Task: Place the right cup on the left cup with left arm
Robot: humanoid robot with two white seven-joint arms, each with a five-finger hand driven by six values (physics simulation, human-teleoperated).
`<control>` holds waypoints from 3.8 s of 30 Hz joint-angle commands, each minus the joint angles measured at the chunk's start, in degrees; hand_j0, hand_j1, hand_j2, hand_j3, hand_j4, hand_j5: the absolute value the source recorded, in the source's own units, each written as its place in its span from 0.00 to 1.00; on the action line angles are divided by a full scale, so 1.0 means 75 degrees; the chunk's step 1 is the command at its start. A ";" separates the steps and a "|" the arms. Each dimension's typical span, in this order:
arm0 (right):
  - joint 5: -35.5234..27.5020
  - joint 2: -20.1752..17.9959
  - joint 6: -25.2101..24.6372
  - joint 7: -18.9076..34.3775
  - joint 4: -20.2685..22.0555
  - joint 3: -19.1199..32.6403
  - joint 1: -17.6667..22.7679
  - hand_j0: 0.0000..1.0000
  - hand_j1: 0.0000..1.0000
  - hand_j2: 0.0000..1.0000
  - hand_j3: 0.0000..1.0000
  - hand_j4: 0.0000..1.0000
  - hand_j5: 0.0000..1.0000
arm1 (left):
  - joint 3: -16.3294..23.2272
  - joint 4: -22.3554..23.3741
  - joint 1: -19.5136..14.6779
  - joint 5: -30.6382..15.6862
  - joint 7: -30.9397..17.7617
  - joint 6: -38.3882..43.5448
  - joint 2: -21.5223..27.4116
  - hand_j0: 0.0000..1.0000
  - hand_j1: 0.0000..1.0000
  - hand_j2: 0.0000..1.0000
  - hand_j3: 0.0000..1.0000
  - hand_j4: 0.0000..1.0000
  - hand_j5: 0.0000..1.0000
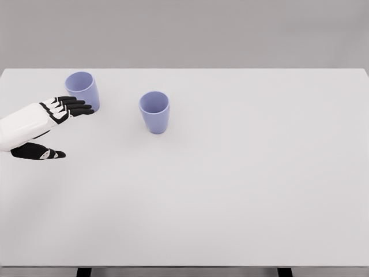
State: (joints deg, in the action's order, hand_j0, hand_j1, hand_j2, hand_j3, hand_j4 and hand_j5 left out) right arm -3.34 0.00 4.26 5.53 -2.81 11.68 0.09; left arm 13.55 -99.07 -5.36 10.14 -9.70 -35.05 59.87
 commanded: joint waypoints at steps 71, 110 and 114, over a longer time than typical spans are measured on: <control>0.0011 0.0000 -0.0005 0.0001 -0.0035 -0.0023 0.0000 1.00 1.00 1.00 1.00 1.00 1.00 | -0.0401 0.0002 -0.1055 -0.2290 -0.0125 0.5517 -0.6038 1.00 1.00 1.00 1.00 1.00 1.00; 0.0011 0.0000 -0.0005 0.0001 -0.0035 -0.0034 0.0000 1.00 1.00 1.00 1.00 1.00 1.00 | 0.0150 0.1139 -0.0937 -0.2419 -0.0136 0.5271 -0.6167 1.00 1.00 1.00 1.00 1.00 1.00; 0.0011 0.0000 -0.0005 0.0001 -0.0035 -0.0034 0.0000 1.00 1.00 1.00 1.00 1.00 1.00 | 0.0139 0.1280 -0.1043 -0.2442 -0.0136 0.5271 -0.6295 1.00 1.00 1.00 1.00 1.00 1.00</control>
State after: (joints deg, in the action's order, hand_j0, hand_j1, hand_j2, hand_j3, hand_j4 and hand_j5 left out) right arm -3.25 0.00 4.22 5.53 -3.08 11.43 0.09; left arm 14.66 -89.98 -13.36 -7.89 -10.73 4.51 13.09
